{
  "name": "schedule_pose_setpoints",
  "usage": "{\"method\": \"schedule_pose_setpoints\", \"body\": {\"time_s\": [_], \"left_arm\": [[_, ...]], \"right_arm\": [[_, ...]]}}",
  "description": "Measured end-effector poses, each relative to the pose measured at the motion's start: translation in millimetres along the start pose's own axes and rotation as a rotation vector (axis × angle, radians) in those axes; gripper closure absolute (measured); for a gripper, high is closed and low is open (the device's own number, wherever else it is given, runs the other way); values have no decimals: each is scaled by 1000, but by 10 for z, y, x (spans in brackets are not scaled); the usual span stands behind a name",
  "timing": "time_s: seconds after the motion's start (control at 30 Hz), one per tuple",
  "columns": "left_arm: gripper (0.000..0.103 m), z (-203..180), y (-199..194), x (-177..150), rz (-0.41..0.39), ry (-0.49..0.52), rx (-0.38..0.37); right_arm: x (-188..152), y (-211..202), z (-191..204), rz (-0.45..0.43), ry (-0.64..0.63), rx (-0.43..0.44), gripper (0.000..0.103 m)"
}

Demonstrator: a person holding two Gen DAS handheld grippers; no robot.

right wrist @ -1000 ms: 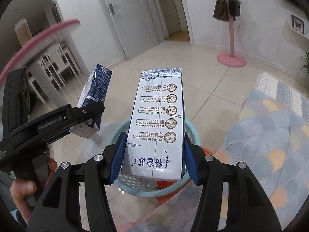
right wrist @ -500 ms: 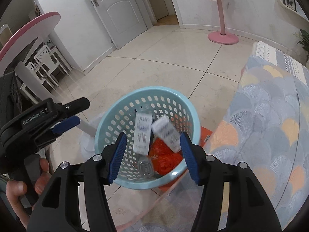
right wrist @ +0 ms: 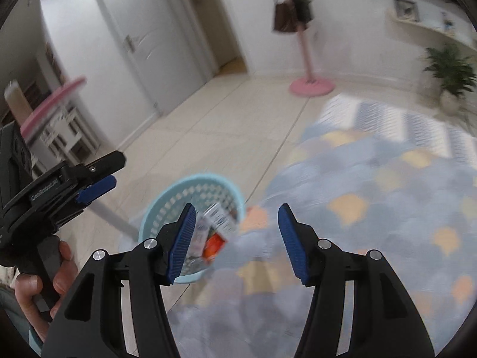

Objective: Collect trash
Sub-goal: 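Move both tools back toward the red-white cup and snack bag, then grasp the red-white paper cup with left tool while right tool grasps orange snack bag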

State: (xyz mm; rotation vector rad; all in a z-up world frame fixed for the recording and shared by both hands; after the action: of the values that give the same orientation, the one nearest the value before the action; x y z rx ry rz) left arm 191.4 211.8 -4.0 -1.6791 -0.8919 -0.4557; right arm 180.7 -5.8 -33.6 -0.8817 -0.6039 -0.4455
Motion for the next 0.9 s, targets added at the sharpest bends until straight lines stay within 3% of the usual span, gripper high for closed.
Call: {"method": "schedule_pose_setpoints", "body": {"time_s": [0.23,0.33,0.57,0.77,0.9], "left_arm": [[40,-1284,-372,-302,-5,196,-212],[37,-1815,-471,-543,17,269,-292],[30,-2908,-540,-1285,77,474,-423],[30,-3509,-215,-1993,202,579,-452],[30,-3712,37,-2463,276,654,-436]], "right_arm": [[43,-1343,-672,-163,93,-97,49],[-14,-1976,-967,-234,103,-178,49],[-314,-2940,-1538,-297,92,-405,49],[-763,-3178,-1851,-250,25,-662,49],[-1078,-3152,-2169,-210,77,-682,49]]}}
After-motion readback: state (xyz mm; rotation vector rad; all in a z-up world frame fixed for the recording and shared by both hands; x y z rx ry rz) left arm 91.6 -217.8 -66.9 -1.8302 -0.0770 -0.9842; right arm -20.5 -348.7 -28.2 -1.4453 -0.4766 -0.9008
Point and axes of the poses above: each gripper's, at about its wrist camera, not at the fingertips, and y roughly the way its jaws point, z to its left, x to its top, the point moved 5 cm from there along y, roughly the way its jaws point, and after that the axes turned 13 degrees about x, right-handed, at the moved point
